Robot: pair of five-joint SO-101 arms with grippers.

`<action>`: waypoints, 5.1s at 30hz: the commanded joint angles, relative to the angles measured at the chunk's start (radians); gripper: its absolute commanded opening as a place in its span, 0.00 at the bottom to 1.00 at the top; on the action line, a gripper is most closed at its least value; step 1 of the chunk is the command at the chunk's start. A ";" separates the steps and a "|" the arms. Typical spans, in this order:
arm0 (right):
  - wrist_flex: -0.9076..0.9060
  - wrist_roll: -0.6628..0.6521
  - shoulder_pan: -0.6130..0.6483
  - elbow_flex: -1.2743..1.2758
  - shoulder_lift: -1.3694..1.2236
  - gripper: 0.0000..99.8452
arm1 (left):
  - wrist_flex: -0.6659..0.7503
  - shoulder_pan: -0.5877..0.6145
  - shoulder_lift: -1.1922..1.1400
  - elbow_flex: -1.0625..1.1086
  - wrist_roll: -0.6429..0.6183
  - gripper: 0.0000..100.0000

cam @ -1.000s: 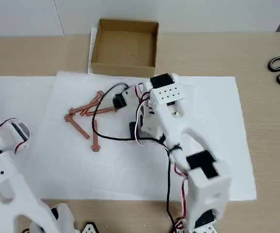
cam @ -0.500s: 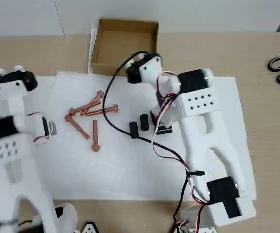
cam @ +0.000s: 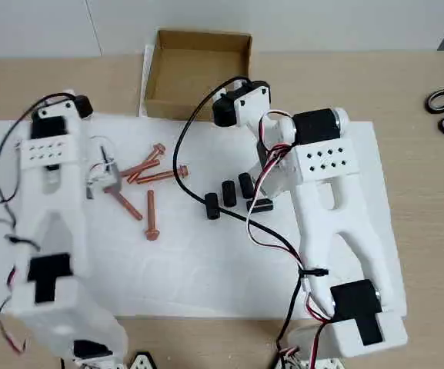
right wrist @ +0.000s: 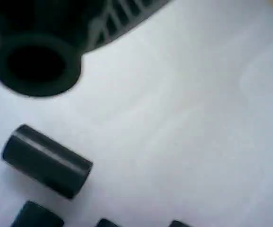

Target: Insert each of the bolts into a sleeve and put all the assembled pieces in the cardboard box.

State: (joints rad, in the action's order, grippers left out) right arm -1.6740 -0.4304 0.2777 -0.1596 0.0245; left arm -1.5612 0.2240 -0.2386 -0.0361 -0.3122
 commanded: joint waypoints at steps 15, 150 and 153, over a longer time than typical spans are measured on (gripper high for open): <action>-0.001 0.012 -0.007 -0.012 0.061 0.00 | 0.015 -0.054 -0.391 -0.317 -0.282 0.17; 0.858 0.474 0.228 1.633 1.790 0.00 | 0.950 -0.832 1.119 0.860 -0.084 0.01; 0.858 0.474 0.228 1.633 1.790 0.00 | 0.910 -0.832 1.119 0.845 -0.086 0.01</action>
State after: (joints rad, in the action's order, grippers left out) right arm -0.8454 0.0345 0.5140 1.4853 1.7998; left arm -0.6299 -0.6076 0.8508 0.8431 -0.4028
